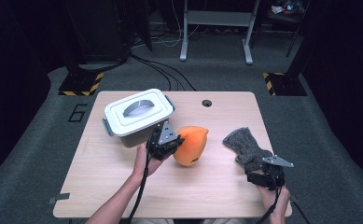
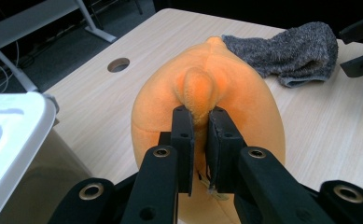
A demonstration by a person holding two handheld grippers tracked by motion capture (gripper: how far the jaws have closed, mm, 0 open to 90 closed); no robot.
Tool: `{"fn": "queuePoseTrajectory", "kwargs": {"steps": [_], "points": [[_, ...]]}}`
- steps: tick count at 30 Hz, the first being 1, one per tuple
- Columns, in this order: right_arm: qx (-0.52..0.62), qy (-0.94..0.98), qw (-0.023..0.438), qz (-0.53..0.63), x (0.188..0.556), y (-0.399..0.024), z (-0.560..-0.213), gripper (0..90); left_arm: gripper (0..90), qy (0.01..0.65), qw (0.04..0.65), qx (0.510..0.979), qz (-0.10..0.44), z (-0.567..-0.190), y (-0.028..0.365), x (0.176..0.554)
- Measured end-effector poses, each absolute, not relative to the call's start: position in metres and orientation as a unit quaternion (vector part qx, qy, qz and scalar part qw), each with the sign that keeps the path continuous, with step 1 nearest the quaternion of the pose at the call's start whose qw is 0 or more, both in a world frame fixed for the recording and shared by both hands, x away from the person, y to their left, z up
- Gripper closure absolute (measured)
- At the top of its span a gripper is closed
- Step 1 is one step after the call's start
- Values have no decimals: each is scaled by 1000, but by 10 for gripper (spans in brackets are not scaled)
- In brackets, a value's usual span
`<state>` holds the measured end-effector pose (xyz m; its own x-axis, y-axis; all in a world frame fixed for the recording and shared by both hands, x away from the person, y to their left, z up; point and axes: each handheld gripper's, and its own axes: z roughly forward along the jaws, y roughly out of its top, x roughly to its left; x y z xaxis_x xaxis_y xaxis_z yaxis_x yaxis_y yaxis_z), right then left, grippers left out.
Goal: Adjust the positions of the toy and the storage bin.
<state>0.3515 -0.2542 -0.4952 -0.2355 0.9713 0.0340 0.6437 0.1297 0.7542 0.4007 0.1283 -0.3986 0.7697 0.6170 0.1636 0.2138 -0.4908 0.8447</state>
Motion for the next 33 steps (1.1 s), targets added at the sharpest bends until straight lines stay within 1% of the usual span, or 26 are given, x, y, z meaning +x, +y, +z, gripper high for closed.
{"fn": "queuePoseTrajectory", "kwargs": {"steps": [23,33], "points": [[568,706,258,335,334,-256,-506,152,819,257,431,831,239,-403,177,367],[571,703,261,334,328,-257,-514,148,817,280,450,816,232,-405,198,349]]}}
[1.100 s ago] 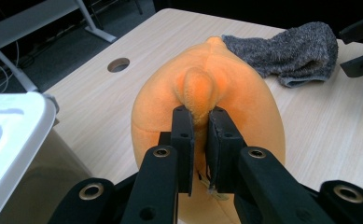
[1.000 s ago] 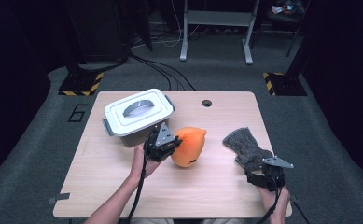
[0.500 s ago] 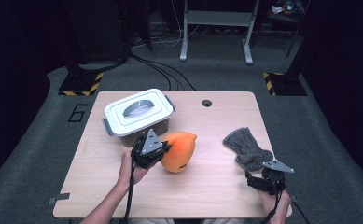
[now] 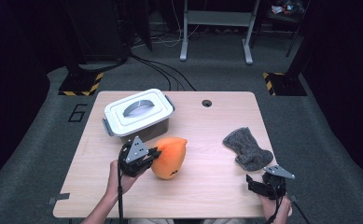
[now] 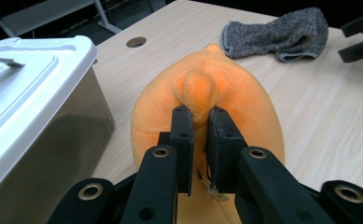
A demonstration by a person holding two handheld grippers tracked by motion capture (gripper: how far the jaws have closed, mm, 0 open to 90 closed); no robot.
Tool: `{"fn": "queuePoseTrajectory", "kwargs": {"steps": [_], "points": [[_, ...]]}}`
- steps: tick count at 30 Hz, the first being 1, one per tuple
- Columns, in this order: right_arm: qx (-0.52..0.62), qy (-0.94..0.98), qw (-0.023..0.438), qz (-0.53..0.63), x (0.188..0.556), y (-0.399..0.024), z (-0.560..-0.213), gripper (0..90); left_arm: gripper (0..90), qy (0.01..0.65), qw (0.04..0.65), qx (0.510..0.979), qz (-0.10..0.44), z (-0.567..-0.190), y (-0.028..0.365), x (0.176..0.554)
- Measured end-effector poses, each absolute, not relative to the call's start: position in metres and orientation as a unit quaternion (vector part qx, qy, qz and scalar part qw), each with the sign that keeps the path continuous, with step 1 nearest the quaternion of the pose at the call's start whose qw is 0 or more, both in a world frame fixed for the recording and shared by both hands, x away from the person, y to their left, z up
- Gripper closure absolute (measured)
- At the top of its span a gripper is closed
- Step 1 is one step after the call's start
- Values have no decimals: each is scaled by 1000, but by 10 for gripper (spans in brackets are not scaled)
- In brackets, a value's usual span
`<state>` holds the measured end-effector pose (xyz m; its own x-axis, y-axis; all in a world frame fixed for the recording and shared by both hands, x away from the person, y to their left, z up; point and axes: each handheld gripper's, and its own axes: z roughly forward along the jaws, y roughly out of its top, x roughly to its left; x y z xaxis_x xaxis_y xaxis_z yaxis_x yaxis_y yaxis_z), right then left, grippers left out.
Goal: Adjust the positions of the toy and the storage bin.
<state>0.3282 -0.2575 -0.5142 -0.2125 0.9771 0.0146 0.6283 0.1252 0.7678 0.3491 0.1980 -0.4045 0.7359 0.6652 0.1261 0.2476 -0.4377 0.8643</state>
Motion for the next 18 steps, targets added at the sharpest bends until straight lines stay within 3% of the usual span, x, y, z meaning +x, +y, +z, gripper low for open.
{"fn": "queuePoseTrajectory", "kwargs": {"steps": [9,18], "points": [[572,704,260,330,328,-257,-520,148,815,308,443,811,226,-416,217,335],[574,703,260,330,327,-256,-524,148,809,381,456,775,214,-437,258,335]]}}
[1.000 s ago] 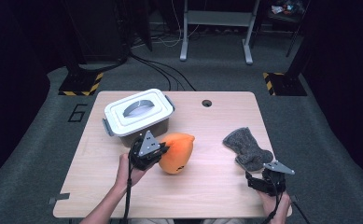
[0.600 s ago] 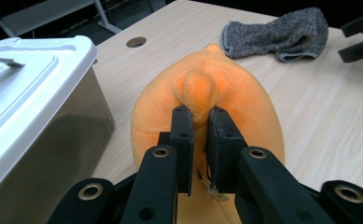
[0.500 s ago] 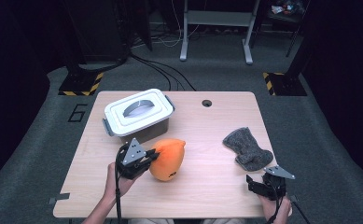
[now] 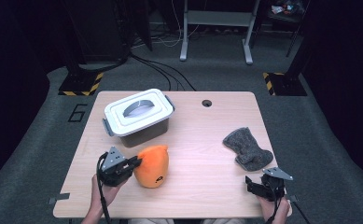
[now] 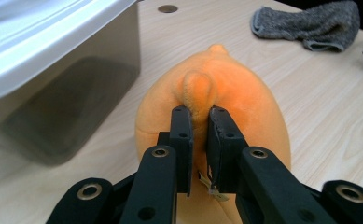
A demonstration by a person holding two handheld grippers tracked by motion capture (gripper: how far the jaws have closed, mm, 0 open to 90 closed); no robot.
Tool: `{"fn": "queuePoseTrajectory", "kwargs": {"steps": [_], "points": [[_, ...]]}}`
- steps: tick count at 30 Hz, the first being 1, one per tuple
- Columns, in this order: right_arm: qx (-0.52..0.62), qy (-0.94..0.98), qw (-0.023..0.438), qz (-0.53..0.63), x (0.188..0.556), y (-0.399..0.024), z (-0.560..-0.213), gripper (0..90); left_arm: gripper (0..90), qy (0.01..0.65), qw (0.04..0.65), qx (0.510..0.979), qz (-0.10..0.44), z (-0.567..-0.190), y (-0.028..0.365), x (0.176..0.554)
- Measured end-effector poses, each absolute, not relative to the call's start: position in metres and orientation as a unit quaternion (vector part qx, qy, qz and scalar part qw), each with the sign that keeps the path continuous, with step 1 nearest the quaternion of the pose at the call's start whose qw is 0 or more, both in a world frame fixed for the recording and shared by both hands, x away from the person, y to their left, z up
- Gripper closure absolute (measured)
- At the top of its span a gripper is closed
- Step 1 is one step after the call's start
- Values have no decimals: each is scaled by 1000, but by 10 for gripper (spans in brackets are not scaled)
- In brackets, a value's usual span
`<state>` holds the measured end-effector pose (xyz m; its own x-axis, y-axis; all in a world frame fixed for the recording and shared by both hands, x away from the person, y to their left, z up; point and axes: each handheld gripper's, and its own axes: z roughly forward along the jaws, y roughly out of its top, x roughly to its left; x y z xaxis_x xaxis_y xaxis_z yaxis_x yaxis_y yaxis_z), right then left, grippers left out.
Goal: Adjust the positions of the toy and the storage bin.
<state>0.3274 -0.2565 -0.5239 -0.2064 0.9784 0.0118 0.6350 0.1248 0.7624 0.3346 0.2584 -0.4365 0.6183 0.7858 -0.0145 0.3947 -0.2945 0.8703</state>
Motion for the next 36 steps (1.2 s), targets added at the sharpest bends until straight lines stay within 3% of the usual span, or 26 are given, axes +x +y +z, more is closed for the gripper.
{"fn": "queuePoseTrajectory", "kwargs": {"steps": [17,27,36], "points": [[568,711,255,327,327,-257,-525,146,790,518,516,654,194,-480,304,315],[570,712,251,325,329,-258,-526,147,772,564,507,623,192,-503,327,313],[569,714,249,323,330,-258,-526,148,664,580,496,619,187,-511,342,325]]}}
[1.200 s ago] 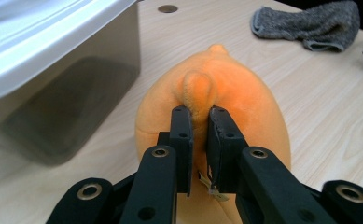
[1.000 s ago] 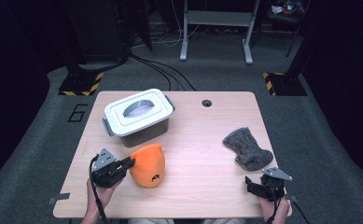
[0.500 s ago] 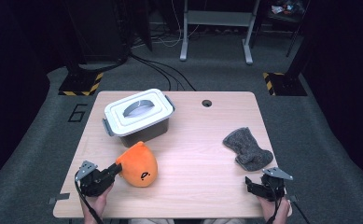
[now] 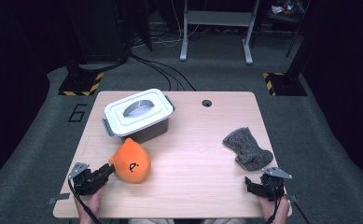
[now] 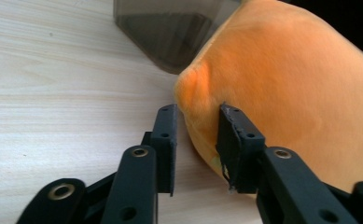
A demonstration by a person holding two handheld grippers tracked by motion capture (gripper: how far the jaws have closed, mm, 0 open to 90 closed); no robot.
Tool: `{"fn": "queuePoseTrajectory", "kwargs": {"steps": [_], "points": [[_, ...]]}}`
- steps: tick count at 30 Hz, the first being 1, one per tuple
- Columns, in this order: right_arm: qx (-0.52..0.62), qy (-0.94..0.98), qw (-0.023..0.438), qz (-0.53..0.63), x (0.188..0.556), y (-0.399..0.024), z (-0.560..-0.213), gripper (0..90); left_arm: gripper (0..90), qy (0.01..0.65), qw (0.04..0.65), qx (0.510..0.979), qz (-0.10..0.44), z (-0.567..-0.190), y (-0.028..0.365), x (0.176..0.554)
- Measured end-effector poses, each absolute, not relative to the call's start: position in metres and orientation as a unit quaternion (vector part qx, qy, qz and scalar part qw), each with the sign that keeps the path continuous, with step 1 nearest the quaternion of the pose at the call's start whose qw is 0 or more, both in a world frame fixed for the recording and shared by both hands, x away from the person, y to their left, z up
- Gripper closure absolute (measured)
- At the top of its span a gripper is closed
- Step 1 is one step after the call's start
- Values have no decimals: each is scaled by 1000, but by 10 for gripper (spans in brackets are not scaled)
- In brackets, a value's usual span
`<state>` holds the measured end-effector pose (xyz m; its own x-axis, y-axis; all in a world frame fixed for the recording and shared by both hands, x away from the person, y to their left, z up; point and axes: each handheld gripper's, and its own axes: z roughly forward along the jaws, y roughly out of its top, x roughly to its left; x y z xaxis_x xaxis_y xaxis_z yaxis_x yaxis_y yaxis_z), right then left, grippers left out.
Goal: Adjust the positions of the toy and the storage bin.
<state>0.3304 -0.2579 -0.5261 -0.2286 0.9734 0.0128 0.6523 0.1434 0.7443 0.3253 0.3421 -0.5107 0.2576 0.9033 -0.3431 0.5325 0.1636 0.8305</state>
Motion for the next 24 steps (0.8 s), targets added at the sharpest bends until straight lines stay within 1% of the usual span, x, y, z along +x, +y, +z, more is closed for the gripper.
{"fn": "queuePoseTrajectory", "kwargs": {"steps": [2,7,11,13,17,21,24], "points": [[570,713,248,324,331,-258,-526,148,652,578,496,621,185,-511,343,328],[571,714,246,322,331,-258,-526,149,589,569,491,633,188,-508,344,332],[571,715,246,321,331,-258,-526,149,469,564,485,643,181,-506,345,333],[574,713,242,321,331,-257,-526,149,385,564,477,649,182,-504,346,333],[573,714,242,322,331,-257,-526,150,278,561,472,657,177,-499,349,333],[569,715,243,325,331,-258,-526,150,204,565,464,657,183,-487,354,335],[571,715,240,323,331,-258,-526,149,180,567,460,657,190,-475,358,340]]}}
